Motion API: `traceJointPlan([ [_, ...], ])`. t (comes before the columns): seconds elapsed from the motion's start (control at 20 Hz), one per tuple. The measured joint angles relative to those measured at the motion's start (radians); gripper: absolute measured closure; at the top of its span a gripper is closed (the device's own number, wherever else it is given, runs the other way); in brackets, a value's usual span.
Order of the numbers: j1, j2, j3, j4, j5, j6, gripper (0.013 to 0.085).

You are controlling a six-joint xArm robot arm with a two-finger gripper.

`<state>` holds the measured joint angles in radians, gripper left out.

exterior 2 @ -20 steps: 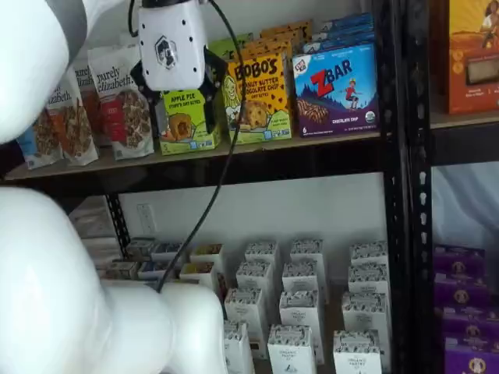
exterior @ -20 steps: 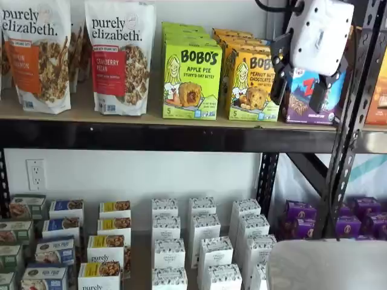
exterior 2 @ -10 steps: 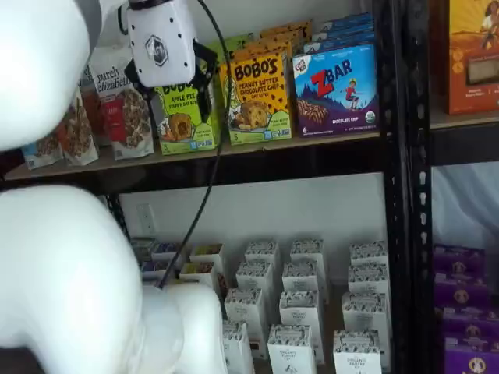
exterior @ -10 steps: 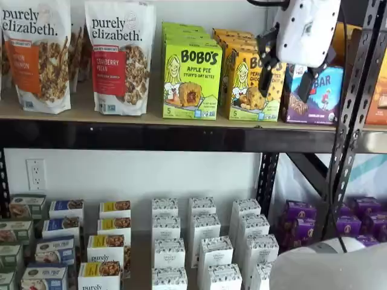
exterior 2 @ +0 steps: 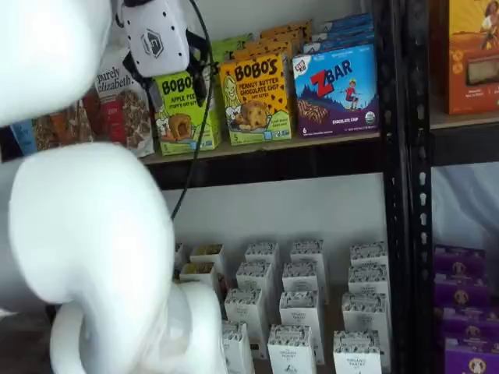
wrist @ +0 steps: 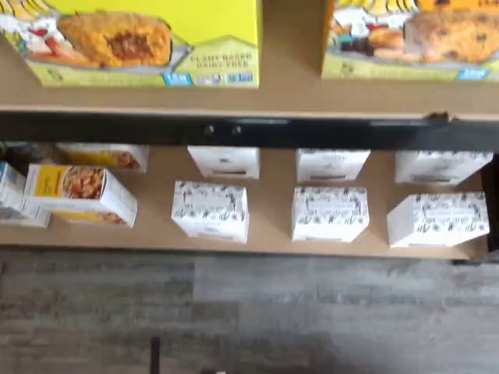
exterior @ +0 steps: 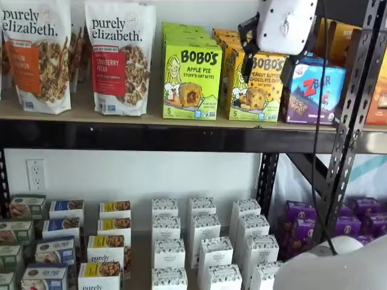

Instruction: Pick the green box on the top shelf, the fourth from the left

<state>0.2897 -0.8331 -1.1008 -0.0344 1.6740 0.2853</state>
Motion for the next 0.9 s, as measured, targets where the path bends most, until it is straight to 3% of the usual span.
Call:
traceJointPlan([
  [0.15,0.034,0.031,-0.013,-0.031,-0.044,0.031,0.0130],
  [0.9,0.052,0.223,-0.142,-0.015,-0.130,0.053,0.0130],
])
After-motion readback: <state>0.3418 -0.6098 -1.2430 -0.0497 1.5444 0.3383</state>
